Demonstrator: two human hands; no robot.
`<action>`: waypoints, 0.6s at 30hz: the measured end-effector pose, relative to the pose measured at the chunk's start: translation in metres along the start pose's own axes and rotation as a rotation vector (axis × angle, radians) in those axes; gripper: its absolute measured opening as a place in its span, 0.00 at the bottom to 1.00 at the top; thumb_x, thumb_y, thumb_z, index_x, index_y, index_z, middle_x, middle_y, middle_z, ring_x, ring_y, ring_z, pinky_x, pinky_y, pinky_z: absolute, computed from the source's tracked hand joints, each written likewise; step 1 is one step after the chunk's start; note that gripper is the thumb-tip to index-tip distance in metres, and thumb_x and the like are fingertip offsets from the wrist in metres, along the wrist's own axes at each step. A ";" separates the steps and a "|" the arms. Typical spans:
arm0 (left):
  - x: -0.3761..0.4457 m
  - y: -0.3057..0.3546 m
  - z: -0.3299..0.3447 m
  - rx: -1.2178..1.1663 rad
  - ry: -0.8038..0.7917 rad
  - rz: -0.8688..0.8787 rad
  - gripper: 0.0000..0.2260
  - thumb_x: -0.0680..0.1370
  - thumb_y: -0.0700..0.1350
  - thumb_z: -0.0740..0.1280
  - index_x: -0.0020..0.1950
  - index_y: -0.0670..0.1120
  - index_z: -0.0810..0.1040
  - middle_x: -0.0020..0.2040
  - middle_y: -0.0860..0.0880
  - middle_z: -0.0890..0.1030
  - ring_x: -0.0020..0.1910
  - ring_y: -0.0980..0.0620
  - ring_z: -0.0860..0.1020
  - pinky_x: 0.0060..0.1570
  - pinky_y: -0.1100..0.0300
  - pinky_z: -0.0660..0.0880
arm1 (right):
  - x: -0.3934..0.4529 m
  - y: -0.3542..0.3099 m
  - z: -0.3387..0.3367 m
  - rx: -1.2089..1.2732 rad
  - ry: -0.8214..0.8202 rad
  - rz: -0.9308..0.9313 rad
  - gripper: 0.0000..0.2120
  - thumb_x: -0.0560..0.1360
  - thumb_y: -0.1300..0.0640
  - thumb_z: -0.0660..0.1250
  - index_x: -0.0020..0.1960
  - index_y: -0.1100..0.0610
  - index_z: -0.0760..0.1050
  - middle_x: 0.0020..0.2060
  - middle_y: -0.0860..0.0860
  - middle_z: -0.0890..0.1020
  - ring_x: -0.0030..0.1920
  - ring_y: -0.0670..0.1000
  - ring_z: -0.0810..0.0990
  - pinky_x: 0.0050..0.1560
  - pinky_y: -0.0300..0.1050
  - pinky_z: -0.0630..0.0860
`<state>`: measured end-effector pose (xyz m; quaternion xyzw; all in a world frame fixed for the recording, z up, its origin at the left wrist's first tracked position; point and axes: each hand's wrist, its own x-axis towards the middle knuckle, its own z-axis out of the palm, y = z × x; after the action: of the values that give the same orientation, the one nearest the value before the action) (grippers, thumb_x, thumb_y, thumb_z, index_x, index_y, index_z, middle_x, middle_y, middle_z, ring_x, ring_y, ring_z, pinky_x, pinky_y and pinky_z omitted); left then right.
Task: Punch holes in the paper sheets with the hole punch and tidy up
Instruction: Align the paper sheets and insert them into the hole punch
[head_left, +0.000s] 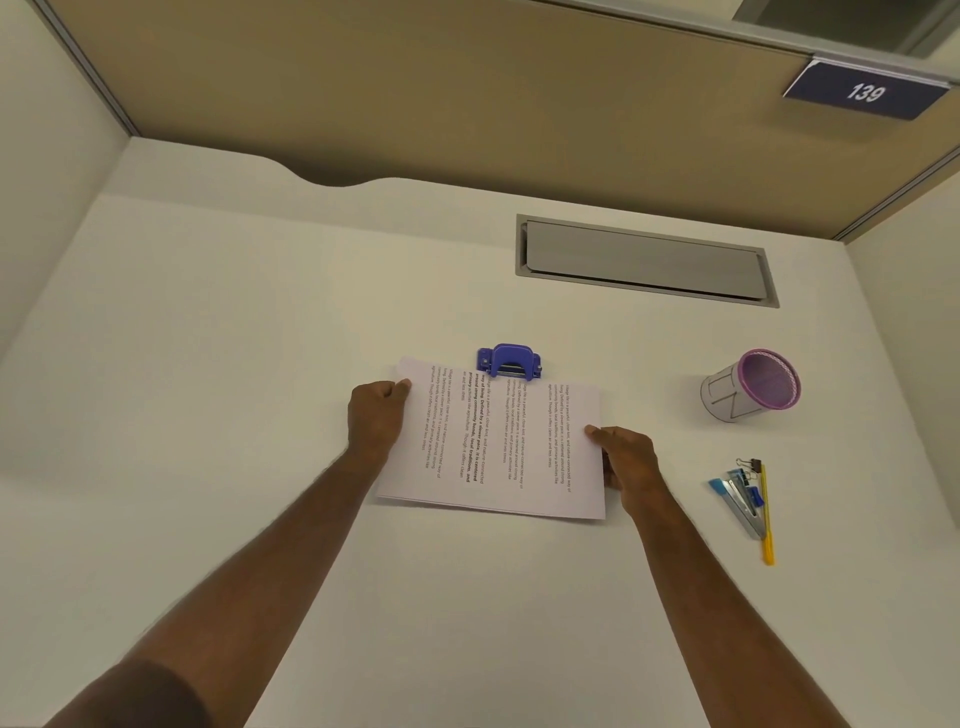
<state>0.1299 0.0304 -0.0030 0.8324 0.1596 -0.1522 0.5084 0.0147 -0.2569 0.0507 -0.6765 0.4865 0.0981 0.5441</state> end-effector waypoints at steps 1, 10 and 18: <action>0.000 0.000 0.001 -0.001 0.000 -0.004 0.24 0.80 0.46 0.67 0.30 0.51 0.56 0.30 0.50 0.58 0.31 0.49 0.56 0.33 0.55 0.54 | 0.000 -0.001 -0.001 0.002 0.004 0.001 0.09 0.78 0.55 0.70 0.42 0.59 0.76 0.51 0.63 0.85 0.53 0.66 0.84 0.57 0.62 0.80; -0.005 0.003 0.008 0.007 0.003 -0.011 0.26 0.80 0.46 0.67 0.29 0.51 0.55 0.28 0.52 0.56 0.29 0.50 0.55 0.31 0.56 0.52 | 0.004 -0.003 -0.007 -0.023 0.011 -0.001 0.10 0.78 0.55 0.70 0.48 0.62 0.77 0.52 0.64 0.84 0.53 0.66 0.83 0.58 0.62 0.80; -0.006 0.002 0.013 -0.007 0.001 -0.037 0.27 0.80 0.45 0.68 0.26 0.49 0.57 0.22 0.55 0.59 0.26 0.51 0.57 0.29 0.59 0.55 | 0.006 -0.004 -0.012 -0.040 0.022 -0.008 0.10 0.78 0.55 0.70 0.49 0.63 0.76 0.53 0.65 0.83 0.54 0.68 0.82 0.60 0.64 0.78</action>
<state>0.1237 0.0175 -0.0045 0.8275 0.1758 -0.1604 0.5085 0.0156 -0.2706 0.0537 -0.6904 0.4876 0.0981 0.5253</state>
